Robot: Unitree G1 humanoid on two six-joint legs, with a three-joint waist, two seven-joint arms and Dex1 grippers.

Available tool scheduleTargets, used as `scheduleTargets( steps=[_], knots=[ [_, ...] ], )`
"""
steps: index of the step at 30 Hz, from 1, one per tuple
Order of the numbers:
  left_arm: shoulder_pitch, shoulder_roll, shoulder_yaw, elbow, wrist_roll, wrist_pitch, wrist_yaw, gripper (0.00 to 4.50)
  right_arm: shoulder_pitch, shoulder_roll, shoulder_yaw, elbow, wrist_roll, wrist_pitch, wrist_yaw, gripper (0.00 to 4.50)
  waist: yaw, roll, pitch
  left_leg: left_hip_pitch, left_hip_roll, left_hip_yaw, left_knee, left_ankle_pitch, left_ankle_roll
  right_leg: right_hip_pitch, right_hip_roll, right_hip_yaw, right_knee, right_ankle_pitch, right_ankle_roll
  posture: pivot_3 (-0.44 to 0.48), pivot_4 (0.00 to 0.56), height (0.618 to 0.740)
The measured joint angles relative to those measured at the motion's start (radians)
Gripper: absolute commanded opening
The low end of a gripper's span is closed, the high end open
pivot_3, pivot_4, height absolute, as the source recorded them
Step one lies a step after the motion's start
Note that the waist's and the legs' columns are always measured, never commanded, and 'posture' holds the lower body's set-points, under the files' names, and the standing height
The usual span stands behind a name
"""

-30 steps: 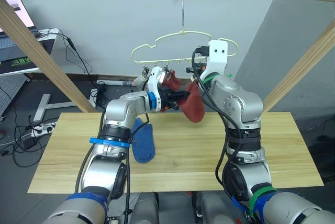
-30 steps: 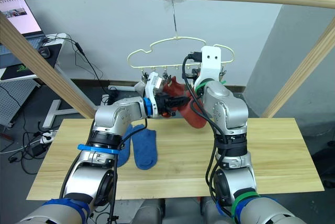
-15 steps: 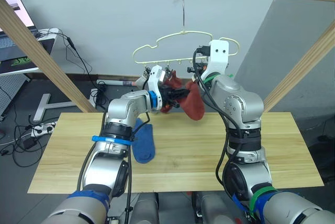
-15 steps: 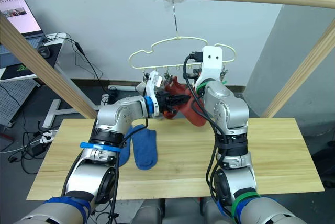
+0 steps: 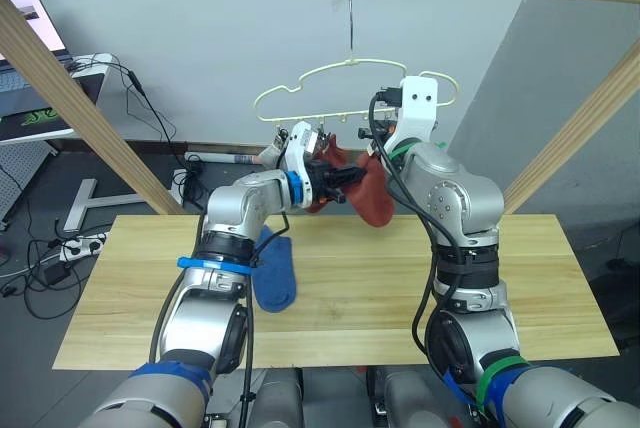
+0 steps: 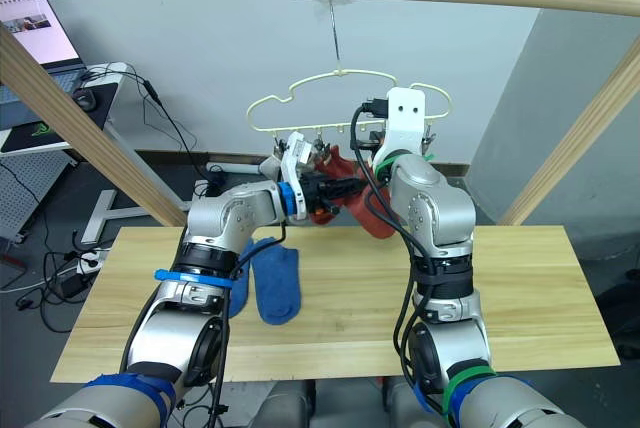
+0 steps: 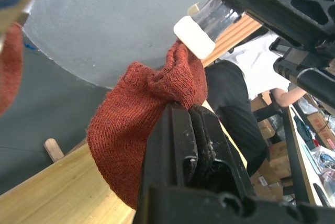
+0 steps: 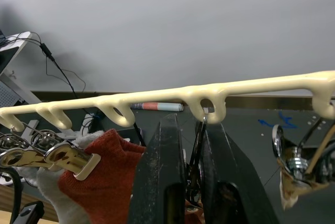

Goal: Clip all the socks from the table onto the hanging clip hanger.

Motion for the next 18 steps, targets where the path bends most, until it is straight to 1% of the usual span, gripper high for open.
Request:
scheduleTargets(
  steps=[6,12,18],
  knots=[
    [-0.023,-0.031,0.036,0.009,-0.033,0.016,0.013,0.01,0.000,0.000,-0.001,-0.008,0.000,0.000,-0.001,0.02,0.000,0.000,0.000,0.000,0.000,0.000,0.000,0.000,0.000,0.000,0.000,0.000,0.000,0.000,0.000,0.014,0.173,0.740],
    [-0.046,-0.039,0.064,0.036,-0.052,0.017,0.031,0.01,0.000,-0.001,-0.005,-0.014,0.000,-0.001,-0.001,0.02,0.000,0.000,0.000,0.000,0.000,0.000,0.000,0.000,0.000,0.000,0.000,0.000,0.000,0.000,0.000,0.019,0.172,0.740],
    [-0.047,-0.038,0.066,0.043,-0.051,0.016,0.032,0.01,0.000,-0.001,-0.005,-0.014,0.000,-0.001,-0.001,0.02,0.000,0.000,0.000,0.000,0.000,0.000,0.000,0.000,0.000,0.000,0.000,0.000,0.000,0.000,0.000,0.019,0.175,0.740]
  ],
)
